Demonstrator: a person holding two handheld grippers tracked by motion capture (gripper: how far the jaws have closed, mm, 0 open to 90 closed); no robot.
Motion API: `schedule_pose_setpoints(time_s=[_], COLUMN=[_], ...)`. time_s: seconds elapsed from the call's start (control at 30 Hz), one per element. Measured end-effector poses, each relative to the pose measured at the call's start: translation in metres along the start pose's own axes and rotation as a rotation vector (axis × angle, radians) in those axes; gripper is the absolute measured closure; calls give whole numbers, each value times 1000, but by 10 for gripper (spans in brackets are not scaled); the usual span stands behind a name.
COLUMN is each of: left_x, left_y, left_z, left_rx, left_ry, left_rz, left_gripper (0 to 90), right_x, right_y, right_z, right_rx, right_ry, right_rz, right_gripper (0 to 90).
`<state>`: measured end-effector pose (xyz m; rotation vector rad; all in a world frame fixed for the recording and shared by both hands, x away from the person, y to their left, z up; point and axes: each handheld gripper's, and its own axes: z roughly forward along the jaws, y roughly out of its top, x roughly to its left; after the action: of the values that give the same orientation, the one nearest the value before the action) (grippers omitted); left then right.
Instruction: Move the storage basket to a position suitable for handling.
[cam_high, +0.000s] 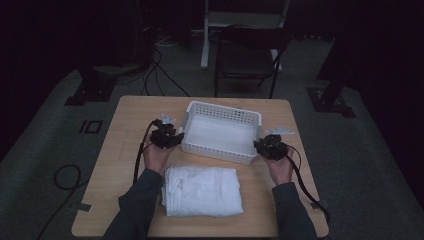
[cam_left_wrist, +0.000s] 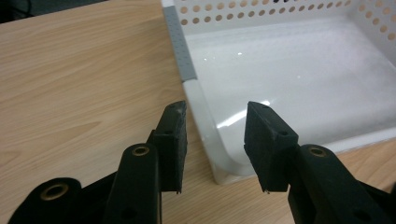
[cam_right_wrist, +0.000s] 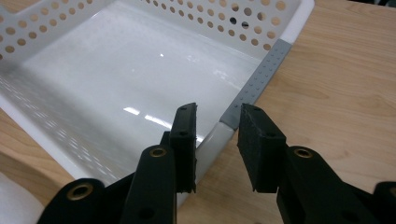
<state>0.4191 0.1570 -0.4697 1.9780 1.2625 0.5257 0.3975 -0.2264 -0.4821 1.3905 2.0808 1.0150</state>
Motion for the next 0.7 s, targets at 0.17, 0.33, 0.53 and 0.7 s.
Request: schedule_pose_setpoints(time_s=[0.17, 0.33, 0.53, 0.7], left_x=[8, 8, 8, 11], left_y=[-3, -8, -15, -17], left_z=[-5, -7, -10, -12], left_rx=[-11, -11, -20, -27], left_ry=[10, 40, 77, 94], left_rz=[-21, -8, 1, -2], left_gripper=[582, 581, 575, 575], right_x=[6, 18, 19, 20], right_y=[6, 12, 19, 25], right_z=[8, 17, 24, 31], right_rx=[-6, -20, -25, -21], right_ry=[12, 33, 63, 62], right_rz=[-20, -61, -63, -59], right_gripper=[689, 692, 732, 742])
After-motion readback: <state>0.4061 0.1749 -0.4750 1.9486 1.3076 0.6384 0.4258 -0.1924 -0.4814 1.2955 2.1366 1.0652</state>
